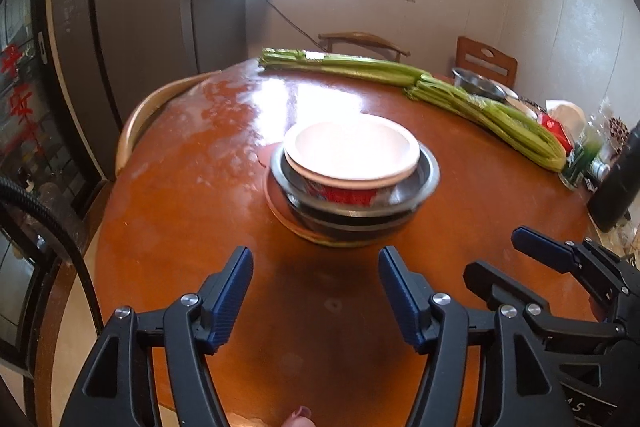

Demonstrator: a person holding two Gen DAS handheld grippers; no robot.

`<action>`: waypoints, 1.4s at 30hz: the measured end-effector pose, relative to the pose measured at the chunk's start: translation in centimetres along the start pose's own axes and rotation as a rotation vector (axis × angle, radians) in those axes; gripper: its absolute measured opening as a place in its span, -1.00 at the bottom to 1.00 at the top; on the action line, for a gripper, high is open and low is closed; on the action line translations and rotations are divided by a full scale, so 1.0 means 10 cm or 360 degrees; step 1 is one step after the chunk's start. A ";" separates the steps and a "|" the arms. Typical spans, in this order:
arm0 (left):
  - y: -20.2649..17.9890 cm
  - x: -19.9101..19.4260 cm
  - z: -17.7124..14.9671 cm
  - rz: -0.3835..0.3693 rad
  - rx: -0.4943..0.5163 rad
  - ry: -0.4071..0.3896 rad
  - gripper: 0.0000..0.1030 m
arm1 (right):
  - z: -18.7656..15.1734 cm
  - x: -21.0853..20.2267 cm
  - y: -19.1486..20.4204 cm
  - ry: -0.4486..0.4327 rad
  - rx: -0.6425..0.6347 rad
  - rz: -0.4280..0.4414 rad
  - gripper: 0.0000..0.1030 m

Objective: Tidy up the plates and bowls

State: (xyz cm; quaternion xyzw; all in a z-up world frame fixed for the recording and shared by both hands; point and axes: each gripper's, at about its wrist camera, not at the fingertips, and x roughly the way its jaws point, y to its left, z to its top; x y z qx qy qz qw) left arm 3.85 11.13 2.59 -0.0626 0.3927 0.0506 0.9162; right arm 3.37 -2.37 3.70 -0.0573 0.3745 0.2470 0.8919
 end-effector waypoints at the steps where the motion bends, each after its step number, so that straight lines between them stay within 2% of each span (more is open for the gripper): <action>1: -0.02 0.02 -0.03 0.0015 -0.0003 0.0002 0.27 | -0.03 0.01 -0.01 0.0002 0.0008 -0.0005 0.25; 4: -0.04 0.08 -0.09 -0.0011 0.0000 0.0035 0.27 | -0.13 0.03 -0.08 0.0021 0.0058 -0.0005 0.25; 9: -0.04 0.14 -0.15 0.0090 0.0014 0.0034 0.27 | -0.27 0.03 -0.16 0.0049 0.0094 -0.0042 0.25; 21: -0.08 0.15 -0.23 0.0047 0.0013 0.0051 0.27 | -0.32 -0.04 -0.17 0.0013 0.0111 -0.0045 0.25; 42: -0.13 0.19 -0.30 0.0020 0.0039 0.0086 0.27 | -0.35 0.02 -0.16 0.0060 0.0118 -0.0037 0.25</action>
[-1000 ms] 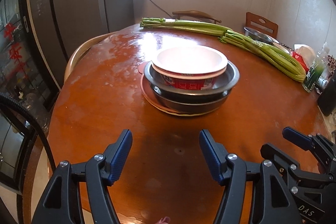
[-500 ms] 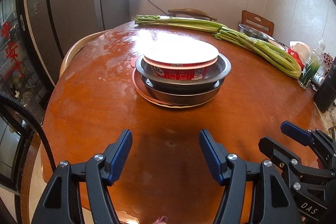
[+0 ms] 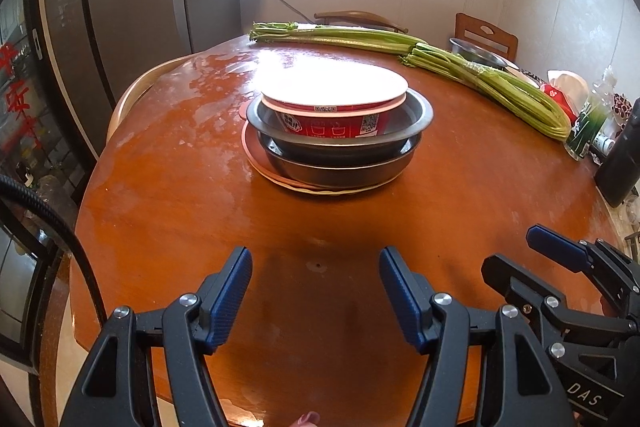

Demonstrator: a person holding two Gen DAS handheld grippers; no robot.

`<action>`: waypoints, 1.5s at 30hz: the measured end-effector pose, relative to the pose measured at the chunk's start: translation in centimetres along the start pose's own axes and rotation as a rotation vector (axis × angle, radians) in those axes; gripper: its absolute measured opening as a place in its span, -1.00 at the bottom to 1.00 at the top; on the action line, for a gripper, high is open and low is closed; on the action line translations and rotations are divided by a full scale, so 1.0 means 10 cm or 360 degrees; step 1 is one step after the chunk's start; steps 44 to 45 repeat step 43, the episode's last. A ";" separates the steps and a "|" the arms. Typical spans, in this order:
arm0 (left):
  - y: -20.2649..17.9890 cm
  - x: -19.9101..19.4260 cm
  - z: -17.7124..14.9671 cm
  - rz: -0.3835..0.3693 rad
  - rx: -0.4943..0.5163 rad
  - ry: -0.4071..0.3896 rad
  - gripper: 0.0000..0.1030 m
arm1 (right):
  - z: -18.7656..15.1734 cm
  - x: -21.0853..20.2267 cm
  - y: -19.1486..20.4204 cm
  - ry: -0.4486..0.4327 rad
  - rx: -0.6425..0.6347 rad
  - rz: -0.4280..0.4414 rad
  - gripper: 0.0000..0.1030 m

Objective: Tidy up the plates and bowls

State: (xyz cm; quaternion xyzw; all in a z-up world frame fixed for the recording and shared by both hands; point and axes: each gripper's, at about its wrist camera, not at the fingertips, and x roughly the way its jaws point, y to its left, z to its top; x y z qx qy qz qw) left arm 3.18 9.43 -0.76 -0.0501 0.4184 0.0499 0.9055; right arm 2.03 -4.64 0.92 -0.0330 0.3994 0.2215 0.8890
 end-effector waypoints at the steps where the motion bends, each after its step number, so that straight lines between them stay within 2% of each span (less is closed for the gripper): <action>1: 0.00 0.00 0.00 0.0002 -0.0003 0.0002 0.27 | 0.00 0.00 0.00 0.0001 -0.0001 0.0000 0.25; 37: -0.01 0.05 -0.02 -0.0002 0.0011 0.0025 0.27 | -0.02 0.01 -0.04 0.0017 0.0010 -0.0027 0.25; 45: 0.16 0.10 0.11 0.0050 0.0005 0.0041 0.28 | 0.07 -0.01 -0.29 0.0024 0.0033 -0.0087 0.25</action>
